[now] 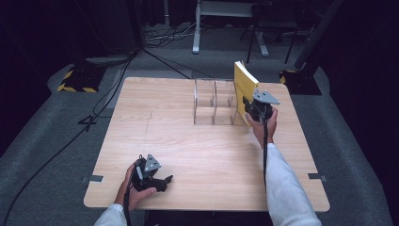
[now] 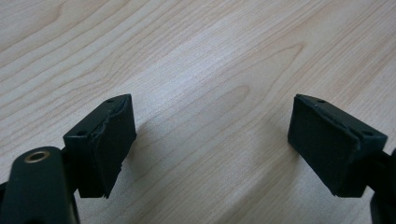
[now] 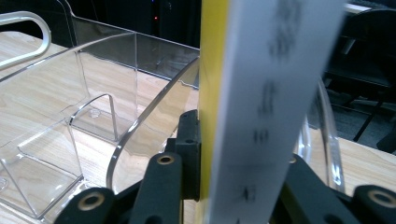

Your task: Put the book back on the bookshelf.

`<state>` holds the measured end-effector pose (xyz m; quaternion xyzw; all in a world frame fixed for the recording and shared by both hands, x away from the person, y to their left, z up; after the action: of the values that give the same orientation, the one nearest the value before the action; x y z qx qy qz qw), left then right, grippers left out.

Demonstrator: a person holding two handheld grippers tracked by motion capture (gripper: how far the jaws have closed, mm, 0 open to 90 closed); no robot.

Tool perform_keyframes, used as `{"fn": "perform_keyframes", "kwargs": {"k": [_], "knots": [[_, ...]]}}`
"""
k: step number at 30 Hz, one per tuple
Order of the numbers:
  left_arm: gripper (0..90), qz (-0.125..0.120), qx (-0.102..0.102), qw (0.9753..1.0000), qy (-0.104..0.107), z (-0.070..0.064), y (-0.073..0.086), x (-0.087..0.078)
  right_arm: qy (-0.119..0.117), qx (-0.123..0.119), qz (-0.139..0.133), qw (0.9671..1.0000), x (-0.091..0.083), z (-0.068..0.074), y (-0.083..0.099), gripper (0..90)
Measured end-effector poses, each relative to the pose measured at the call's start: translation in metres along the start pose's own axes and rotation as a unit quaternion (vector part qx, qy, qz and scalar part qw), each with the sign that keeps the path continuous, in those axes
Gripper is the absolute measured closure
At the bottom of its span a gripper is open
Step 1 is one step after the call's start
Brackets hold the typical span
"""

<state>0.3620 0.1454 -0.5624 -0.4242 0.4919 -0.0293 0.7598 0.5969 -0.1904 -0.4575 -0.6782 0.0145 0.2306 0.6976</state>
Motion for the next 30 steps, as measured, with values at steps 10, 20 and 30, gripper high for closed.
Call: {"fn": "perform_keyframes", "kwargs": {"k": [10, 20, 30], "knots": [[15.8, 0.000, 0.000, 1.0000, 0.000, 0.000, 0.000, 0.000, -0.003, 0.023, -0.011, 0.9997, -0.008, -0.005, 0.004, 73.0], [15.8, 0.000, 0.000, 1.0000, 0.000, 0.000, 0.000, 0.000, -0.004, 0.016, -0.004, 0.9999, -0.013, -0.005, 0.008, 70.4], [15.8, 0.000, 0.000, 1.0000, 0.000, 0.000, 0.000, 0.000, -0.009, 0.000, 0.010, 0.9999, -0.023, -0.007, 0.014, 68.8]]}}
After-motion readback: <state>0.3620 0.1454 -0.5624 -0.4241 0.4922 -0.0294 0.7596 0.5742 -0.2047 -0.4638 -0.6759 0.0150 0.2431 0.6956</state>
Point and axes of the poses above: each handheld gripper's, and its own axes: x roughly forward along the jaws, y roughly out of its underside, z roughly to its left, the point moved 8 cm from there along x, roughly forward along the jaws, and after that the axes turned 14 degrees about x, right-handed, at the moved point
